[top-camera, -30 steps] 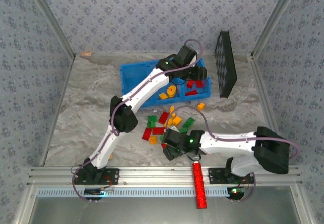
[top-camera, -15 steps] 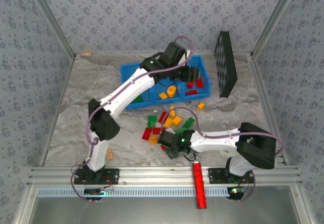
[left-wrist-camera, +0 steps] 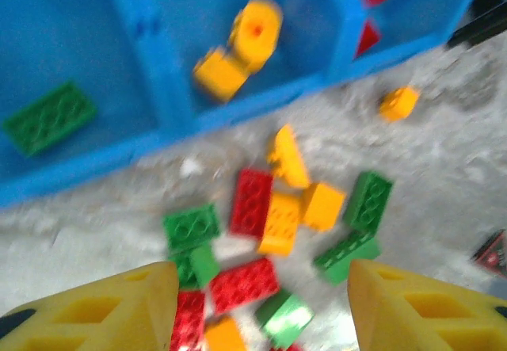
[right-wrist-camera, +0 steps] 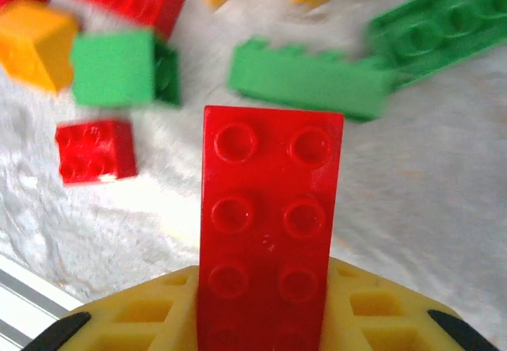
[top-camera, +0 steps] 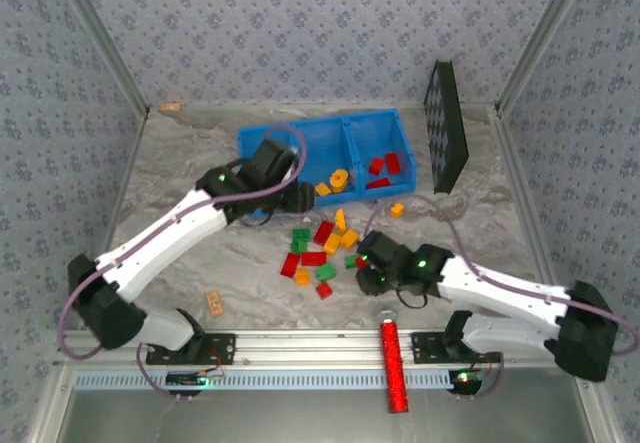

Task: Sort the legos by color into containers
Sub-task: Pick up the lego from the bottom-center of the table, then place the lego in the container.

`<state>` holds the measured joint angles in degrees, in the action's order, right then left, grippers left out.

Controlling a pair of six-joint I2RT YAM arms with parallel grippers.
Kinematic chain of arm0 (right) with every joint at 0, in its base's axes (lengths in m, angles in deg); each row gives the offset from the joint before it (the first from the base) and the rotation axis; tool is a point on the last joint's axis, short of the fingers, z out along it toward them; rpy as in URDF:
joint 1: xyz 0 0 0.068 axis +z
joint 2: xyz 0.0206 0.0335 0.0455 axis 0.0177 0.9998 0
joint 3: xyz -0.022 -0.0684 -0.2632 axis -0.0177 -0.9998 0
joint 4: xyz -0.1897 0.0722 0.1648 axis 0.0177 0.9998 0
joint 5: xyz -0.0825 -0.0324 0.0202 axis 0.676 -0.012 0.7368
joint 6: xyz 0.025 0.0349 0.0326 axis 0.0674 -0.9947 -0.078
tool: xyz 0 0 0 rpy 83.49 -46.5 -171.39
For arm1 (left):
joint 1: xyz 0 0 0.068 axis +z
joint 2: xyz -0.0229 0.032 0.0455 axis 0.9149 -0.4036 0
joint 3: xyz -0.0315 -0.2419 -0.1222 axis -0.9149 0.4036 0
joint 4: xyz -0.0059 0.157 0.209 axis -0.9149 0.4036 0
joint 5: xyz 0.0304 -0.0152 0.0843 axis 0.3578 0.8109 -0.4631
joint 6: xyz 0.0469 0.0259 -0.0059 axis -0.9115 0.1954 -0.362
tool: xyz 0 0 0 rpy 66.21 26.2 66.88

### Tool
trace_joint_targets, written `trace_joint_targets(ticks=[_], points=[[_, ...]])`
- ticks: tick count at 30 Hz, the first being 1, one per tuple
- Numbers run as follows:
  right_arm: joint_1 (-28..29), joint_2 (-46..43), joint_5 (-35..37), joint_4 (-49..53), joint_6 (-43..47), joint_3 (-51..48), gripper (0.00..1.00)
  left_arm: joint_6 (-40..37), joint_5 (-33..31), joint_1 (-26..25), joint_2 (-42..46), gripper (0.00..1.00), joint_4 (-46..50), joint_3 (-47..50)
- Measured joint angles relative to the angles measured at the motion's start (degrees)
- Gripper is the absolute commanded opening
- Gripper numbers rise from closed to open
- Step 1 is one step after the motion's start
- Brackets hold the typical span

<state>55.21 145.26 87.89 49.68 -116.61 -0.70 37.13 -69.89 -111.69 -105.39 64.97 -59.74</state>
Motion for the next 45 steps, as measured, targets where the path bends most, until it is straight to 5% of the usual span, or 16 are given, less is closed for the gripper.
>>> trace_joint_targets(ticks=[7, 14, 32, 45], points=[[-22.58, -0.24, -3.52, 3.91, 9.35, 8.2, 0.32, 12.04, -2.62, -8.68, 7.13, 0.59, -0.24, 17.88], [-32.57, 13.99, -4.42, -0.35, 17.05, 24.85, 0.32, 20.72, -3.3, -15.15, 5.31, 0.6, -4.39, 21.38], [-38.32, 47.21, -7.28, -9.86, 24.92, 47.45, 0.35, 31.85, -1.18, -17.9, 0.39, 0.62, -12.5, 27.56], [-38.38, 57.59, -6.93, -10.47, 27.63, 54.05, 0.45, 33.48, -0.33, -17.94, -4.55, 0.63, -15.72, 28.79]])
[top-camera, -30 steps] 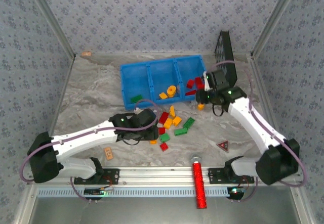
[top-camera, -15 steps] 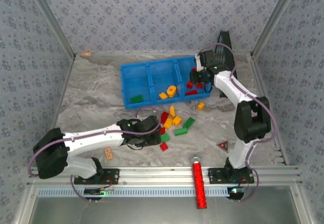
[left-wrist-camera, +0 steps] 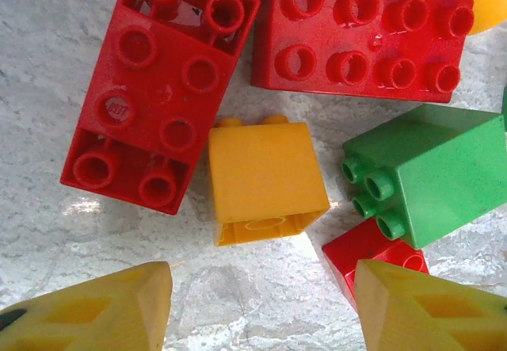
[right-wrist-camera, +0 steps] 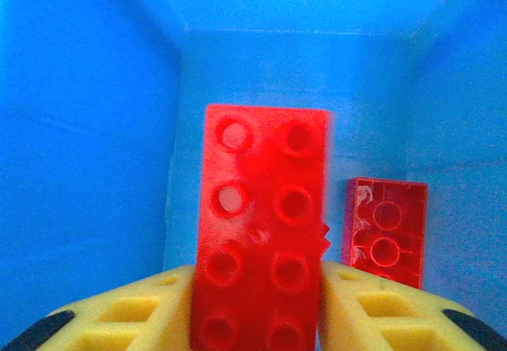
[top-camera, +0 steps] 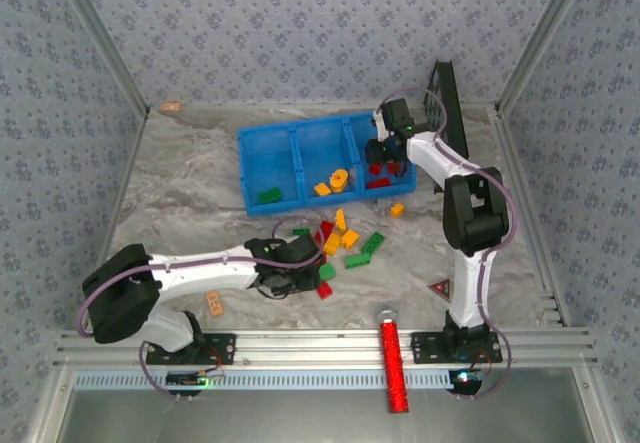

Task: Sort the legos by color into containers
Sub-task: Place the lego in the container, then pick up the lego from the middle-left of the table.

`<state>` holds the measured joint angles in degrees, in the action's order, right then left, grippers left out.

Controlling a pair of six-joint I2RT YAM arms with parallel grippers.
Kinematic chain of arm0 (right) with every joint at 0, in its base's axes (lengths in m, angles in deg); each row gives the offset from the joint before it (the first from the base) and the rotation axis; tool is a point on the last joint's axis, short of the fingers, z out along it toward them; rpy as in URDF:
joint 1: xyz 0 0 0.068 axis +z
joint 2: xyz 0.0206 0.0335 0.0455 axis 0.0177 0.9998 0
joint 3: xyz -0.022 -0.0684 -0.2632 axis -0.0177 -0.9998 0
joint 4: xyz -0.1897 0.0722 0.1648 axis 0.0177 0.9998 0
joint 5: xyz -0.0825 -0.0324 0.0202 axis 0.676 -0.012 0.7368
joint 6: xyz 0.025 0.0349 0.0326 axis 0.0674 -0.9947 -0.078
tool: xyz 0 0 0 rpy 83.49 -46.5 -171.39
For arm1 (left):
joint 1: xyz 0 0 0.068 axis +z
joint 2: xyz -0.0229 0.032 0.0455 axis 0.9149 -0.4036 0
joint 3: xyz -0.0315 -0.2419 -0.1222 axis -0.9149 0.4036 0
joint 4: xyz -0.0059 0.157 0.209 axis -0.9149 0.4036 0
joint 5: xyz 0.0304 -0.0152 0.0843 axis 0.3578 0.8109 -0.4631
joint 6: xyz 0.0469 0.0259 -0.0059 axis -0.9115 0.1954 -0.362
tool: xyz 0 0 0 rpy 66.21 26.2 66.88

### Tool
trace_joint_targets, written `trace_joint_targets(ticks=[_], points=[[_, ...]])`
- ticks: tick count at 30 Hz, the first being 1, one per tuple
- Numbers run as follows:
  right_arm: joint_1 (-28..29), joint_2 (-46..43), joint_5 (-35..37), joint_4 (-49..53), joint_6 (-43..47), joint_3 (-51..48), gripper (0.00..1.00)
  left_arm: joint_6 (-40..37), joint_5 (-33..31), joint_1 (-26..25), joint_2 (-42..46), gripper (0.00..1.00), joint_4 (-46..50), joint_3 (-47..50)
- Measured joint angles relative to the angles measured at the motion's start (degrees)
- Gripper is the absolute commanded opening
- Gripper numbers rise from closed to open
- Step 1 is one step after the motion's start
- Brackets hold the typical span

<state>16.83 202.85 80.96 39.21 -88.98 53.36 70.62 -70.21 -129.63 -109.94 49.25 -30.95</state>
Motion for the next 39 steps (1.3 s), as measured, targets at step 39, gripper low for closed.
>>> trace_joint_targets(ticks=[39], points=[[2.93, -44.52, 3.43, 11.93, -12.2, -36.37, 0.52, -8.07, 0.0, 3.82, -9.33, 0.34, 3.54, -6.08]])
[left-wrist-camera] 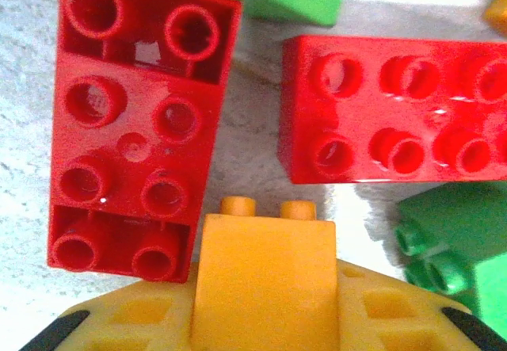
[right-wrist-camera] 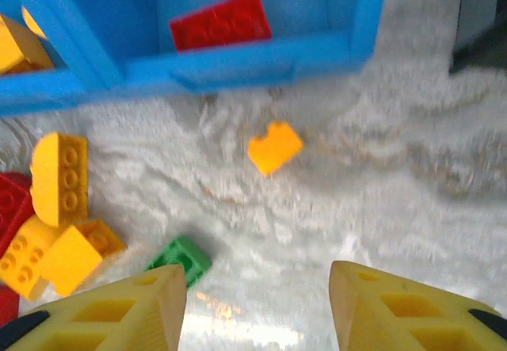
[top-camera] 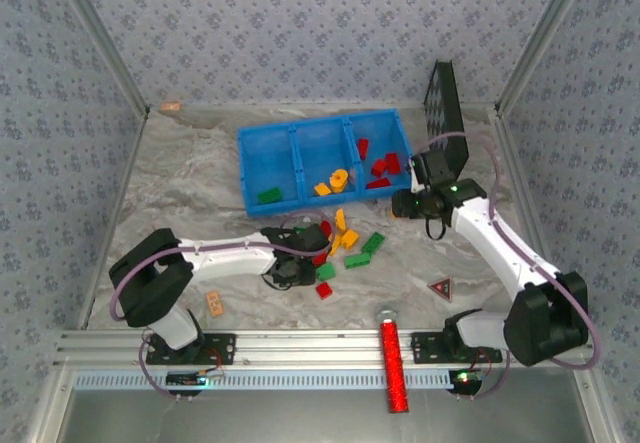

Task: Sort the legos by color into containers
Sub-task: Pick up the lego from the middle-left of the table, then place the lego in the container.

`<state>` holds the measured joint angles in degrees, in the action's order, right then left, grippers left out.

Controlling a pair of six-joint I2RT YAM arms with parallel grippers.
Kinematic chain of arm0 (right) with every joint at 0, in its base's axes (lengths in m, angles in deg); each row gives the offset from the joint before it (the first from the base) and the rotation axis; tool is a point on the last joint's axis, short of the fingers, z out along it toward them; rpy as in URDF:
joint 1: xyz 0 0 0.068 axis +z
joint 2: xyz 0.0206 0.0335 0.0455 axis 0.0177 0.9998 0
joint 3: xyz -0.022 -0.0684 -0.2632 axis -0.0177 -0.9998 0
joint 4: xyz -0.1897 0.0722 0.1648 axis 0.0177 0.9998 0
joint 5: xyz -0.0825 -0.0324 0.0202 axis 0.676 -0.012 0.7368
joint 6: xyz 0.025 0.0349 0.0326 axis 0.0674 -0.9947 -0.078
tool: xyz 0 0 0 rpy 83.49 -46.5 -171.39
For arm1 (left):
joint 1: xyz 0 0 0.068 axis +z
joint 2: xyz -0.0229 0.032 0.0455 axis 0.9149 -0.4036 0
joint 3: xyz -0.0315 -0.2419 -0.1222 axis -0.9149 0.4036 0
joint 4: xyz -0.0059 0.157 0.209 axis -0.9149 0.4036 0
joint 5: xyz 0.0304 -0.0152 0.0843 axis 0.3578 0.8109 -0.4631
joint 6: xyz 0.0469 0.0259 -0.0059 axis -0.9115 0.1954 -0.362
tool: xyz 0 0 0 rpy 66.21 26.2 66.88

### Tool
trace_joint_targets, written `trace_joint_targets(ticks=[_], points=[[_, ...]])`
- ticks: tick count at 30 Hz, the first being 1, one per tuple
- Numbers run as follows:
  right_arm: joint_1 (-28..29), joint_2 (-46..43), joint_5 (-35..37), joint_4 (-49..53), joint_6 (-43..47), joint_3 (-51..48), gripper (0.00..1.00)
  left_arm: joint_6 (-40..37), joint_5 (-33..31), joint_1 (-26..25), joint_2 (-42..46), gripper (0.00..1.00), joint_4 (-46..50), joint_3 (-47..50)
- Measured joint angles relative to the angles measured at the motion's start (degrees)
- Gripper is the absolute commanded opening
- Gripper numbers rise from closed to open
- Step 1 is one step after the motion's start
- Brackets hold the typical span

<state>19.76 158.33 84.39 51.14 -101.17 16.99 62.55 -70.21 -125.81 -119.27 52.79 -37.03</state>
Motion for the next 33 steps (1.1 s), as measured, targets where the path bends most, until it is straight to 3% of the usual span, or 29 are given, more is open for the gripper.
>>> trace_joint_targets(ticks=[7, 13, 17, 25, 33], points=[[1.18, -7.8, -6.47, 1.18, -8.5, -9.66, 0.54, -3.76, -0.5, 1.03, 3.21, 0.33, 3.82, -7.15], [5.53, -13.68, -10.54, -0.48, -20.33, -15.63, 0.63, -10.23, -1.84, 6.75, 2.93, 0.32, 5.01, -19.1], [10.03, -13.99, -10.69, -1.84, -29.46, -17.42, 0.68, -15.69, -4.37, 10.58, -3.28, 0.32, 3.61, -31.8], [16.65, -13.25, -6.71, -2.97, -49.62, -18.23, 0.67, -24.26, -6.29, 15.15, -20.2, 0.31, 1.86, -52.3], [22.14, -10.56, -1.03, -3.13, -62.79, -17.35, 0.68, -28.28, -6.01, 16.96, -32.52, 0.31, 4.26, -63.08]])
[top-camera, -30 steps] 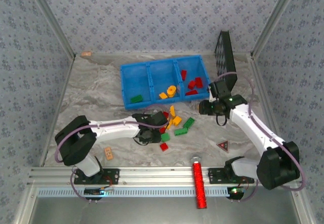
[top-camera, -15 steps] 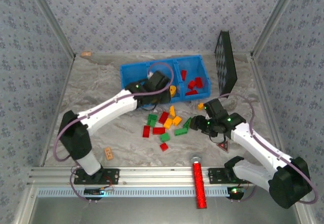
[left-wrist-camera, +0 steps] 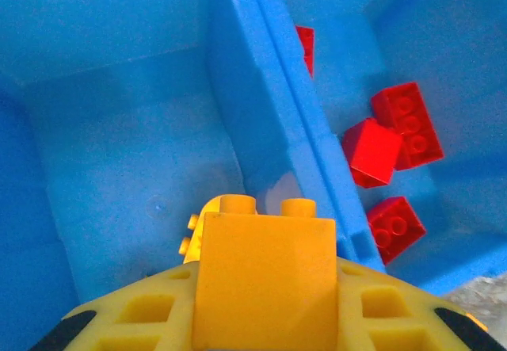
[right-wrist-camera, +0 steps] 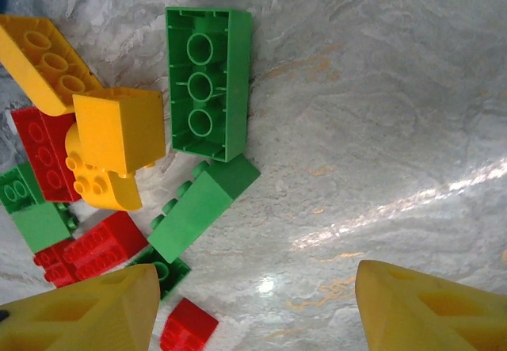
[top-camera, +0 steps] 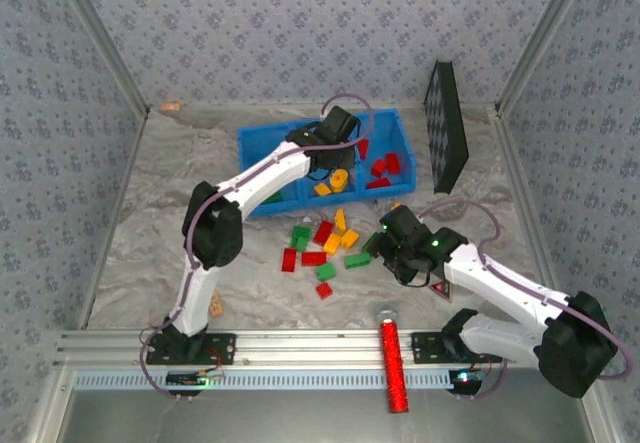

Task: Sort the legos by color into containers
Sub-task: Place the lego in the container, then pick up the lego from the bottom-center of the table.

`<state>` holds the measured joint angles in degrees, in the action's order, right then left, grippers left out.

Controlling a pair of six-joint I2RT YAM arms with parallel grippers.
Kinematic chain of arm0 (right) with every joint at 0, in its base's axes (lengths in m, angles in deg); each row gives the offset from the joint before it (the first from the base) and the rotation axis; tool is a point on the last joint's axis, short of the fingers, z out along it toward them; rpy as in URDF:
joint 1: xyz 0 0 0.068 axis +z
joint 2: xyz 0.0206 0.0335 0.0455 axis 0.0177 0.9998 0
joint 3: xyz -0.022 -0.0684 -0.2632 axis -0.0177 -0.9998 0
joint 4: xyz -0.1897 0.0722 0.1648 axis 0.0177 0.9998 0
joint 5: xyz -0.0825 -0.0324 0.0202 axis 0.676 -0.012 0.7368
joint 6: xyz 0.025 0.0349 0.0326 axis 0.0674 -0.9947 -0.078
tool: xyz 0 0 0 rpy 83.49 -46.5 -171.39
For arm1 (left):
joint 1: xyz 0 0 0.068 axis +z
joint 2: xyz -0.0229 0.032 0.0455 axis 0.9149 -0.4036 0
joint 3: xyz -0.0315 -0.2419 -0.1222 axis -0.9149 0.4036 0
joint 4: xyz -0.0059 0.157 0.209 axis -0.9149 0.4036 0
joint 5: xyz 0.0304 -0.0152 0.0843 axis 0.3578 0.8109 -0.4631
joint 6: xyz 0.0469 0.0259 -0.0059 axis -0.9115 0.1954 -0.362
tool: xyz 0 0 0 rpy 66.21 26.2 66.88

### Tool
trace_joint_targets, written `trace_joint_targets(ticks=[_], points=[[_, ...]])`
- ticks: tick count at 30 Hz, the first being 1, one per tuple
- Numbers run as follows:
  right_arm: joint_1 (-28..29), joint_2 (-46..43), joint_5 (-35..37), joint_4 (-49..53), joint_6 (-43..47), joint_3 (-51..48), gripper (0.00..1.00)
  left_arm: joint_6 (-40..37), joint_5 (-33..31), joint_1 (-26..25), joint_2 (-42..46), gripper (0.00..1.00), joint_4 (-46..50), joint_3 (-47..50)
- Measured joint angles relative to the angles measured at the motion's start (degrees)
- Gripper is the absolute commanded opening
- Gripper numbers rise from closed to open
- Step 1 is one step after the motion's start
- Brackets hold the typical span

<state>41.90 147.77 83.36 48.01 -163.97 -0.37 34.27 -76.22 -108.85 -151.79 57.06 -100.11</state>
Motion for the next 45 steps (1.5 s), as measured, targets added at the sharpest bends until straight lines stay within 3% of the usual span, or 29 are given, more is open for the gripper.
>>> trace_joint_targets(ticks=[3, 5, 8, 14, 30, 38, 45], points=[[1.92, 0.92, 1.95, -0.26, -4.28, 0.87, 0.69, -0.52, 0.24, 0.76, -2.25, 0.31, 1.44, -1.62], [3.26, 1.9, 3.06, -0.79, -7.1, 1.31, 0.78, -0.79, 0.5, 1.38, -3.48, 0.32, 2.12, -2.34], [4.83, 3.89, 4.46, -1.14, -9.62, 2.23, 0.81, -0.87, 1.09, 2.03, -5.07, 0.39, 2.49, -2.84], [7.19, 7.85, 5.84, -2.03, -12.17, 4.2, 0.81, -1.27, 2.38, 2.82, -7.61, 0.48, 3.63, -2.89], [9.79, 11.17, 6.95, -5.68, -18.38, 2.47, 0.72, -1.73, 3.5, 2.82, -7.74, 0.5, 3.76, -2.89], [9.86, 15.91, 7.1, -9.31, -19.41, 2.43, 0.68, -2.75, 3.45, 2.82, 1.84, 0.5, 3.34, -0.44], [9.75, 19.56, 7.15, -13.2, -19.82, 2.45, 0.53, -2.71, 3.39, 2.82, 17.09, 0.51, 1.57, 10.75]])
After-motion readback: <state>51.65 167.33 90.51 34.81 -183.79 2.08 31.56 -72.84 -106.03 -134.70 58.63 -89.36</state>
